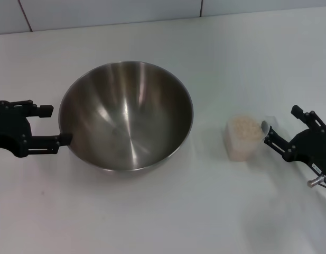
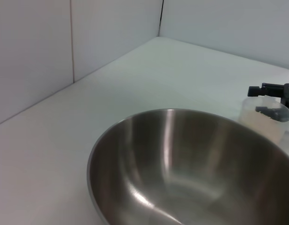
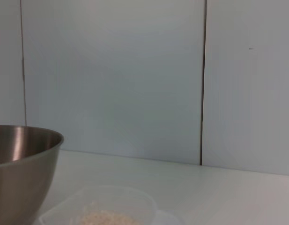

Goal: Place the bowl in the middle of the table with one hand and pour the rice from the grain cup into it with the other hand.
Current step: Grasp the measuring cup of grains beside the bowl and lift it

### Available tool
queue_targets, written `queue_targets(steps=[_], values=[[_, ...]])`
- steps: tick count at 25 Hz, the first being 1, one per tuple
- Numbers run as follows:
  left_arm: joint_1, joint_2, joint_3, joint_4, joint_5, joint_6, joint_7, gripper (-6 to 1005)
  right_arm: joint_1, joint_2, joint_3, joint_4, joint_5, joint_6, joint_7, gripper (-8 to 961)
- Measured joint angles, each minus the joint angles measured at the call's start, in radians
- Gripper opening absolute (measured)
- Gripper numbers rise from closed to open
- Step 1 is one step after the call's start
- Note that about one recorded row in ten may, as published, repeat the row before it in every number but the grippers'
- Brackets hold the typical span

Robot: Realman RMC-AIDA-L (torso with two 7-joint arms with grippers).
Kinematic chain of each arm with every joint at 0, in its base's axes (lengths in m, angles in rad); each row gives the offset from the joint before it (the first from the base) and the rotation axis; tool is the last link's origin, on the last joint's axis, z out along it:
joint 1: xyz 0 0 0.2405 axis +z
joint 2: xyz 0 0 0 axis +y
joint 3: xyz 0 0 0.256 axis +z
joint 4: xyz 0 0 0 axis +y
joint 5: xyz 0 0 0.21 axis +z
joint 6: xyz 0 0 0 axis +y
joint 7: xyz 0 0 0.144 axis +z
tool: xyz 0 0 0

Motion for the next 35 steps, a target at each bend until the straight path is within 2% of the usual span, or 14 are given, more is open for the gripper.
queue_targets(steps=[7, 12, 23, 28, 33, 35], values=[[-0.002, 0.0, 0.001, -0.008, 0.0, 0.0, 0.0, 808, 0.012, 0.0, 0.017, 0.014, 0.0, 0.015, 0.01, 729], [-0.007, 0.0, 0.001, -0.009, 0.0, 0.0, 0.0, 806, 0.013, 0.001, 0.029, 0.022, 0.0, 0.012, 0.0, 492], [-0.013, 0.0, 0.004, -0.019, 0.001, 0.0, 0.0, 806, 0.033, 0.002, 0.029, 0.026, -0.001, 0.017, -0.027, 244], [-0.016, 0.0, 0.004, -0.019, 0.001, 0.0, 0.0, 806, 0.035, 0.002, 0.029, 0.026, 0.0, 0.016, -0.028, 25], [-0.019, 0.0, 0.004, -0.019, 0.002, 0.0, 0.0, 806, 0.032, 0.002, 0.067, 0.026, 0.001, -0.03, -0.028, 8], [-0.02, 0.0, 0.004, -0.019, 0.002, 0.0, 0.0, 806, 0.032, 0.002, 0.121, 0.023, 0.002, -0.132, -0.029, 6]])
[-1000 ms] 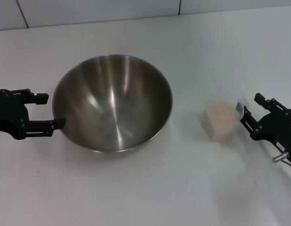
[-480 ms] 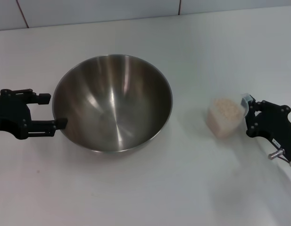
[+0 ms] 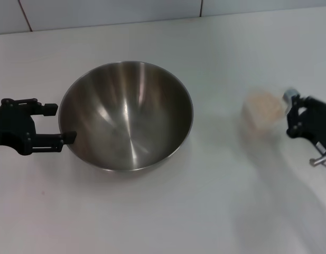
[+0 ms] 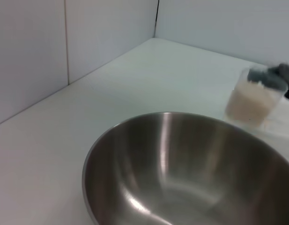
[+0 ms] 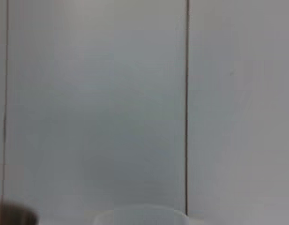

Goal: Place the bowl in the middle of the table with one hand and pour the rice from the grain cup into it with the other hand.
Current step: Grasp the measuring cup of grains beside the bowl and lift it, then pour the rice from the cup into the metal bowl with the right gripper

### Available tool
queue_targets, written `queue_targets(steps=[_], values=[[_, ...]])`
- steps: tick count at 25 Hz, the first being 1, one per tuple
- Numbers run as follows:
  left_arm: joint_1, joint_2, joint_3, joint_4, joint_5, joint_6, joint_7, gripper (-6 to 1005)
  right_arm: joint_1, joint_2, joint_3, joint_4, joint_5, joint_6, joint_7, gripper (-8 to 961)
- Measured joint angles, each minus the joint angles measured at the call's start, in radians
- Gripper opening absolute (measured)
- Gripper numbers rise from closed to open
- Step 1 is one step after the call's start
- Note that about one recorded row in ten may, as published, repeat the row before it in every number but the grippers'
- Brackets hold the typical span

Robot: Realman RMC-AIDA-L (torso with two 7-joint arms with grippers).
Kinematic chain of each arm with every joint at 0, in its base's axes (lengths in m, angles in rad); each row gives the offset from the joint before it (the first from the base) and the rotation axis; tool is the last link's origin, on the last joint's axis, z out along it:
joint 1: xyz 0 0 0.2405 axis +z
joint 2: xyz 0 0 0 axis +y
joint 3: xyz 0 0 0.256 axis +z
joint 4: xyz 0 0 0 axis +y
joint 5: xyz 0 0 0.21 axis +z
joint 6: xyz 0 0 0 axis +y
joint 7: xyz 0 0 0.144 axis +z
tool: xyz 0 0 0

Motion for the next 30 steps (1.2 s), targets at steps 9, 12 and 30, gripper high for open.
queue_targets(steps=[9, 12, 30], values=[[-0.011, 0.0, 0.002, 0.003, 0.0, 0.006, 0.0, 806, 0.182, -0.001, 0.063, 0.025, -0.01, -0.173, -0.257, 11], [-0.014, 0.0, 0.002, 0.006, 0.0, 0.009, 0.0, 806, 0.293, -0.001, 0.053, 0.123, -0.039, -0.13, -0.586, 12], [-0.033, 0.003, 0.009, 0.022, 0.0, 0.032, -0.014, 806, 0.342, 0.005, 0.063, 0.406, -0.2, 0.149, -2.284, 22]])
